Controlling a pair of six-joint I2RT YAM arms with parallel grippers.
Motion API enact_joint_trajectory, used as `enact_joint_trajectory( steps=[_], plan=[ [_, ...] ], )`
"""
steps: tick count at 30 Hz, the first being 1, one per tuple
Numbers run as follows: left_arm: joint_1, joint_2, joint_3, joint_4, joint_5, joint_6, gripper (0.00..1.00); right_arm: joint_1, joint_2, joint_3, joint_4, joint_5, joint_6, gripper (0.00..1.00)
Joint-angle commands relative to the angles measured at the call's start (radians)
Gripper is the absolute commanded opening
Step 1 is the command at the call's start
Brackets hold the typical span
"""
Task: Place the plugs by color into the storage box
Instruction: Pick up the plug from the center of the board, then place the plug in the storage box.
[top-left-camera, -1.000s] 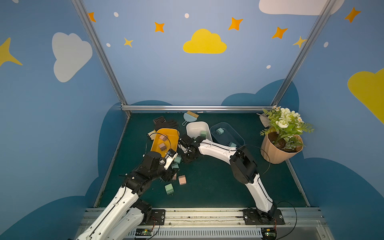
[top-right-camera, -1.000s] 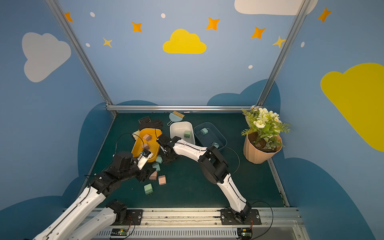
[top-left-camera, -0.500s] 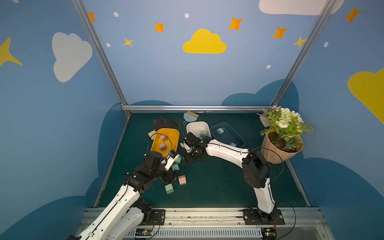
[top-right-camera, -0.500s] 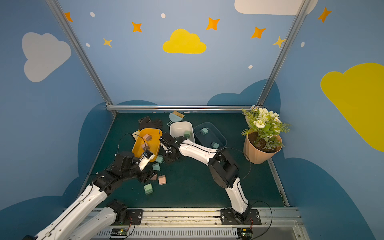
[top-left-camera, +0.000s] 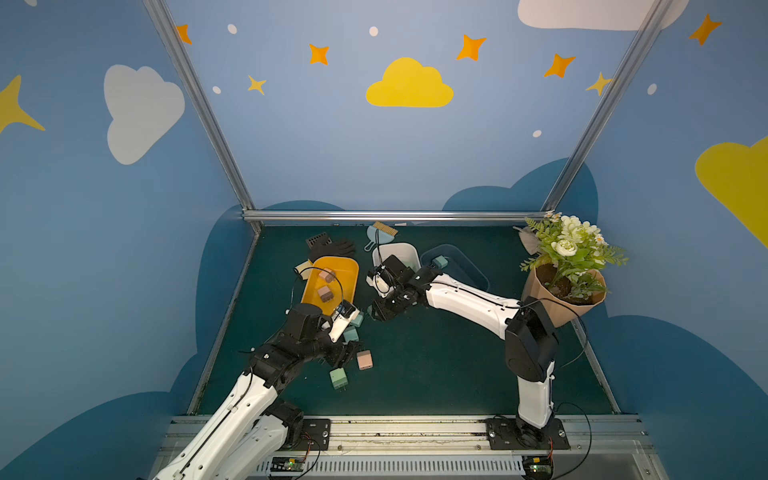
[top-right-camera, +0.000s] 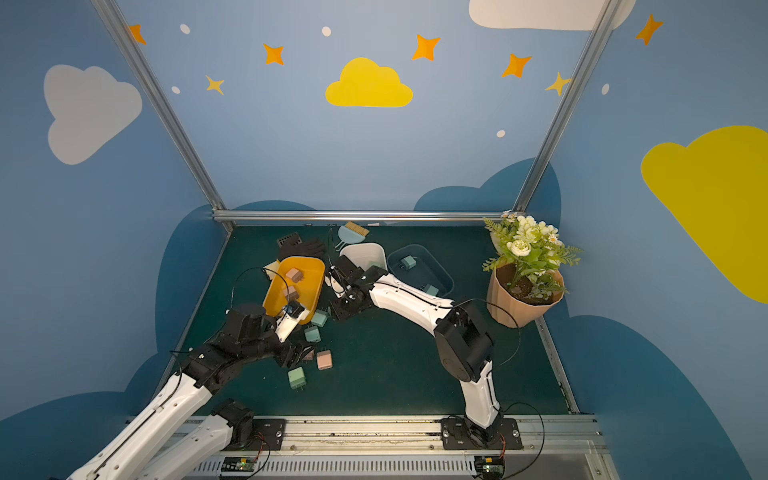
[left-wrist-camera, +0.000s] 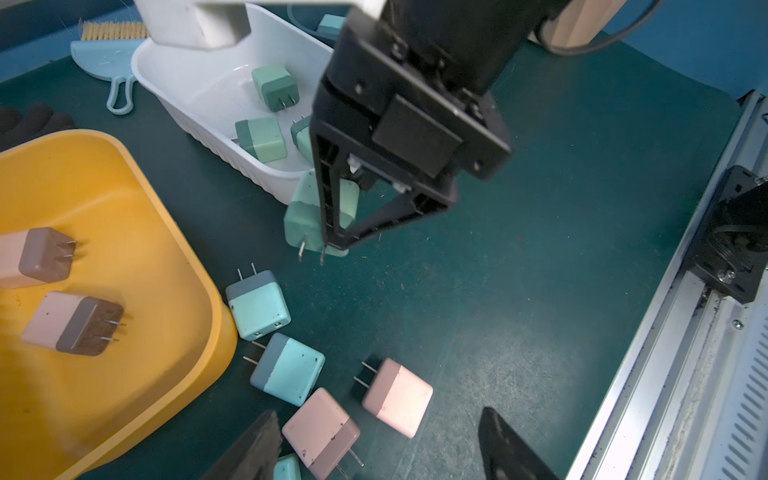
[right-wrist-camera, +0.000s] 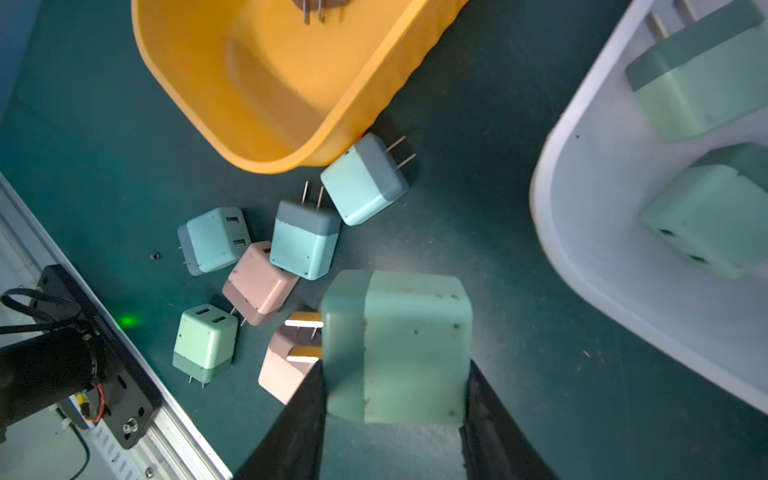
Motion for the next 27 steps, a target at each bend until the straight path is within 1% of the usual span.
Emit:
enact_joint_trajectory(
  steps=[1, 7, 13, 17, 21, 24, 27],
  plan=[
    [0.002, -0.002, 0.023, 0.039, 0.058, -0.023, 0.76, -0.043, -0.047, 0.048, -0.031, -0.029, -0.010, 0.33],
    [0.003, 0.050, 0.071, 0.075, 0.077, -0.022, 0.76, -0.122, -0.046, 0.097, -0.089, 0.000, -0.040, 0.33],
    [0.002, 0.204, 0.175, 0.088, 0.059, 0.031, 0.76, -0.207, 0.002, 0.147, -0.089, 0.074, -0.007, 0.33],
    [0.003, 0.309, 0.240, 0.125, 0.053, 0.056, 0.76, -0.248, 0.071, 0.222, -0.088, 0.089, -0.017, 0.33],
    [0.022, 0.389, 0.293, 0.152, 0.073, 0.112, 0.76, -0.286, 0.170, 0.323, -0.064, 0.076, -0.026, 0.33],
    [0.057, 0.424, 0.319, 0.193, 0.092, 0.127, 0.77, -0.304, 0.248, 0.391, -0.012, -0.005, -0.062, 0.33],
    [0.081, 0.461, 0.350, 0.213, 0.106, 0.132, 0.77, -0.313, 0.308, 0.452, 0.021, -0.045, -0.050, 0.34]
  ],
)
